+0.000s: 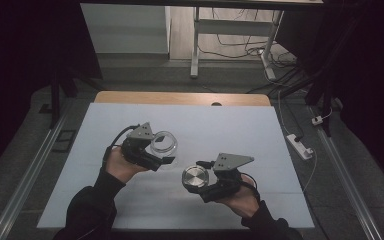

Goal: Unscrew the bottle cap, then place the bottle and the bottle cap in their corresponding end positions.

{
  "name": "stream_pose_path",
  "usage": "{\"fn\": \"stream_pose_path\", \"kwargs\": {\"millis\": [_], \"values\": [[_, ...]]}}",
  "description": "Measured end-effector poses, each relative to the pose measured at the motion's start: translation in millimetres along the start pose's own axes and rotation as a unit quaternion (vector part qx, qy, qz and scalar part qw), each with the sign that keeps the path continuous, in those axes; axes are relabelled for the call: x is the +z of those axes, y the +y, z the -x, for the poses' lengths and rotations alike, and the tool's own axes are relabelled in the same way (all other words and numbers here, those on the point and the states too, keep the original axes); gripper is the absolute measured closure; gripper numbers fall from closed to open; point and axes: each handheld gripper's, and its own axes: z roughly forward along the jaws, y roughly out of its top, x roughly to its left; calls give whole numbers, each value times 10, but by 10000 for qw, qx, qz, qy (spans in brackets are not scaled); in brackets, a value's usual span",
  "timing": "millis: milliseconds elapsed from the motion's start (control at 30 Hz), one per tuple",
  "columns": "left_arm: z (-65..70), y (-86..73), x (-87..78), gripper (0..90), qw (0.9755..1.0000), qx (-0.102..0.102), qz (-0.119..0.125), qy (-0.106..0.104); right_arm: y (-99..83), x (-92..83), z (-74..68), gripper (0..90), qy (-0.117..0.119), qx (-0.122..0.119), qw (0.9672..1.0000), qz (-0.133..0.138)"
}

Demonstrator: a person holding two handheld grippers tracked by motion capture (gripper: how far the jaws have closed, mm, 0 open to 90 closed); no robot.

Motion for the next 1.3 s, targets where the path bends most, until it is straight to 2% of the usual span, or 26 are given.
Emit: {"fn": "stream_pose_path", "kwargs": {"millis": [633,867,1167,1300], "values": [[-136,45,162,151,9999,43,-32,112,-150,269,-91,195,202,-69,9998,-64],[-229,33,248,152,9997,-74,3,212,-204,375,-108,195,261,-90,9996,-85],[-319,34,376,152,9994,-123,7,324,-268,527,-129,194,305,-212,9992,-136],[-371,28,438,152,9992,-153,6,373,-299,574,-122,195,331,-188,9992,-111]]}}
